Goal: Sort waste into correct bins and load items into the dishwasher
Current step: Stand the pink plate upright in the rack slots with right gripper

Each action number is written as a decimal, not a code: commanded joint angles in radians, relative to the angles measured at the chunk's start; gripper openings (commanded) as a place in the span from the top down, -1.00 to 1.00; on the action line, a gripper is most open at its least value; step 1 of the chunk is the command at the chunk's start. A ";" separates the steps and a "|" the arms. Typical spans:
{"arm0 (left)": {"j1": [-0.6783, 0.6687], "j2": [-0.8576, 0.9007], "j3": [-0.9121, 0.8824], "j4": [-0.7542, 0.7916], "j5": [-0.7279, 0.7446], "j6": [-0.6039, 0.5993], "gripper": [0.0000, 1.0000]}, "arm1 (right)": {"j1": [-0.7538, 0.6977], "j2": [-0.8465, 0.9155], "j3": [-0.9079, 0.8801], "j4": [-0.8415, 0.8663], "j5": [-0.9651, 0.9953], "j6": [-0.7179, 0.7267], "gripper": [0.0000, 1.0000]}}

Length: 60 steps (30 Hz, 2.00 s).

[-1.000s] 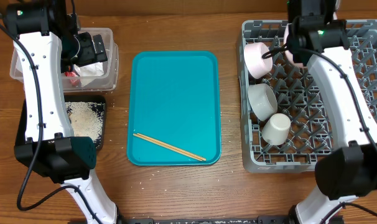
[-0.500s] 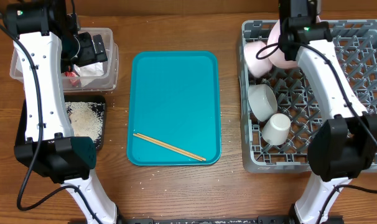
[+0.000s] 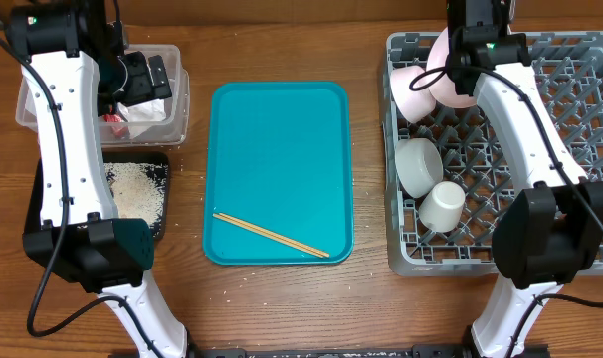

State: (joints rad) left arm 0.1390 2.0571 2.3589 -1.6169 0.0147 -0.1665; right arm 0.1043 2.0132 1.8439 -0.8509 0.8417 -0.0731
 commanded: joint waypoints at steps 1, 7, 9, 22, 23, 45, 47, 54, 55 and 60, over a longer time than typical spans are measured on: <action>0.001 -0.023 0.013 -0.002 0.004 -0.014 -1.00 | 0.002 -0.070 0.004 0.020 0.000 -0.010 0.92; 0.001 -0.023 0.013 -0.002 0.004 -0.014 -1.00 | 0.002 -0.119 0.004 0.045 0.032 -0.146 0.92; 0.001 -0.023 0.013 -0.002 0.004 -0.014 -1.00 | 0.002 -0.114 0.003 0.044 0.056 -0.162 0.92; 0.001 -0.023 0.013 -0.002 0.004 -0.014 -1.00 | -0.005 -0.040 0.001 0.074 0.111 -0.167 0.92; 0.001 -0.023 0.013 -0.002 0.004 -0.014 -1.00 | -0.005 -0.039 0.001 0.080 0.116 -0.167 0.92; 0.001 -0.023 0.013 -0.002 0.004 -0.014 -0.99 | -0.012 0.026 -0.005 0.086 -0.017 -0.136 -0.30; 0.001 -0.023 0.013 -0.002 0.004 -0.014 -1.00 | -0.012 0.020 -0.001 0.083 -0.018 -0.073 -0.68; 0.001 -0.023 0.013 -0.002 0.004 -0.014 -1.00 | -0.010 -0.103 0.082 -0.058 -0.246 -0.018 -0.91; 0.001 -0.023 0.013 -0.002 0.004 -0.014 -1.00 | -0.007 -0.128 0.099 -0.092 -0.287 0.005 -1.00; 0.001 -0.023 0.013 -0.002 0.004 -0.014 -1.00 | 0.001 -0.256 0.148 -0.258 -0.642 0.187 -1.00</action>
State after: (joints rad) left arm 0.1394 2.0571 2.3589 -1.6169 0.0143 -0.1665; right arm 0.0994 1.8935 1.9312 -1.0721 0.4751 -0.0212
